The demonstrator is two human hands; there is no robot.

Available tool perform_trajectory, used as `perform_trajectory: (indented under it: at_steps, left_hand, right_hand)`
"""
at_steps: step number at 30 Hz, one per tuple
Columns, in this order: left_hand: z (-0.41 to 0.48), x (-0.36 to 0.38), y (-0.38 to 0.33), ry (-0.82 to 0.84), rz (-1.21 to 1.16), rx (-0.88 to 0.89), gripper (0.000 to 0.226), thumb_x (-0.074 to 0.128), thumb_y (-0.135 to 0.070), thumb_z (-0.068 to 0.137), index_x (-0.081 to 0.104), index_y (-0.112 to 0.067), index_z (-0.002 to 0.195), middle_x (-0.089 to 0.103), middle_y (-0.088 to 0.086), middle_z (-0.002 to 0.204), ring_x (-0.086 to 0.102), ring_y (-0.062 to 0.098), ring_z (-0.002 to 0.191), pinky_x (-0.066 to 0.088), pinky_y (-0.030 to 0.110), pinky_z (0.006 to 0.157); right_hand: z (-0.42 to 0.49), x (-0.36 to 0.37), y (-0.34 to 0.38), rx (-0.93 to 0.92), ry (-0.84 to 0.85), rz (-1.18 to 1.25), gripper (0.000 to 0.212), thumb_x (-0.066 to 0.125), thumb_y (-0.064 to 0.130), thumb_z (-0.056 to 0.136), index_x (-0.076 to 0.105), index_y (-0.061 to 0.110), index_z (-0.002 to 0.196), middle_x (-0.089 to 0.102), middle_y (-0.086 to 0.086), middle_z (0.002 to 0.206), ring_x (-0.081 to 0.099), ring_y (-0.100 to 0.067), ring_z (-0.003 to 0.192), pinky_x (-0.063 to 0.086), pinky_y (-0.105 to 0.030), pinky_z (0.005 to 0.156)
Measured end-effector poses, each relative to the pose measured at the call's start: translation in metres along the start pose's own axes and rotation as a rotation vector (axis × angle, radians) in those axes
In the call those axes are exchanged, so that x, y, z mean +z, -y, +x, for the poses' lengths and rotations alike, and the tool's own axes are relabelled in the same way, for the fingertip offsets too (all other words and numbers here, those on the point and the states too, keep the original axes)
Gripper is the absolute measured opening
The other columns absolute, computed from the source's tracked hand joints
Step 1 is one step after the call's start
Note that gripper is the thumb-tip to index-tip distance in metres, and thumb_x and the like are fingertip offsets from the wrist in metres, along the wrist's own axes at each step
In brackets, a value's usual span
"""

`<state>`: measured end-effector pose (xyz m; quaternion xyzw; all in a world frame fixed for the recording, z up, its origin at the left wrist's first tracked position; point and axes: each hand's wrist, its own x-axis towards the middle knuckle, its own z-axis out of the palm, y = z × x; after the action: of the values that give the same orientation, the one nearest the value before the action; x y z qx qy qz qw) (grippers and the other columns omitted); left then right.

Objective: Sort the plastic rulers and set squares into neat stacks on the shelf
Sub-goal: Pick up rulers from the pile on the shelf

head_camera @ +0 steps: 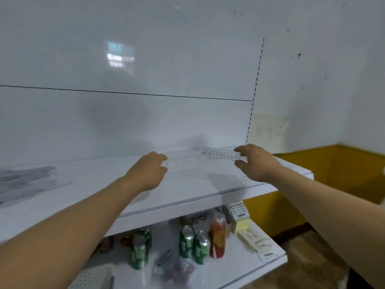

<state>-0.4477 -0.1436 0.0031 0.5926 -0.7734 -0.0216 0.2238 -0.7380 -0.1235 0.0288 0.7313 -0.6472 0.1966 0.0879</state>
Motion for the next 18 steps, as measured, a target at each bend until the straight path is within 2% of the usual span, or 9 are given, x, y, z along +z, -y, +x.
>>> perform_trajectory:
  at_steps: [8, 14, 18]
  left_hand:
    - [0.051, 0.044, -0.066, 0.06, 0.044, -0.009, 0.041, 0.042, -0.026, 0.098, 0.042, -0.018, 0.138, 0.045, 0.004, 0.135, 0.048, 0.024, 0.119, 0.039, 0.032, 0.096]
    - [0.103, 0.069, -0.056, 0.123, 0.068, -0.062, 0.04, 0.044, -0.027, 0.097, 0.044, -0.019, 0.137, 0.047, 0.002, 0.132, 0.049, 0.02, 0.118, 0.038, 0.029, 0.097]
    - [0.14, 0.082, -0.041, 0.163, 0.1, -0.091, 0.039, 0.043, -0.025, 0.098, 0.044, -0.02, 0.137, 0.047, 0.0, 0.134, 0.047, 0.018, 0.121, 0.035, 0.026, 0.099]
  right_hand:
    - [0.028, 0.009, -0.087, 0.023, 0.077, 0.042, 0.046, 0.049, 0.034, 0.094, 0.043, 0.022, 0.138, 0.052, -0.002, 0.129, 0.052, -0.021, 0.112, 0.044, -0.036, 0.096]
    - [0.09, 0.039, -0.114, 0.005, 0.138, 0.084, 0.044, 0.048, 0.031, 0.095, 0.044, 0.019, 0.137, 0.053, -0.004, 0.127, 0.053, -0.024, 0.111, 0.044, -0.038, 0.097]
    - [0.141, 0.067, -0.131, -0.02, 0.176, 0.123, 0.043, 0.048, 0.03, 0.094, 0.045, 0.019, 0.136, 0.054, -0.005, 0.126, 0.053, -0.023, 0.108, 0.043, -0.034, 0.092]
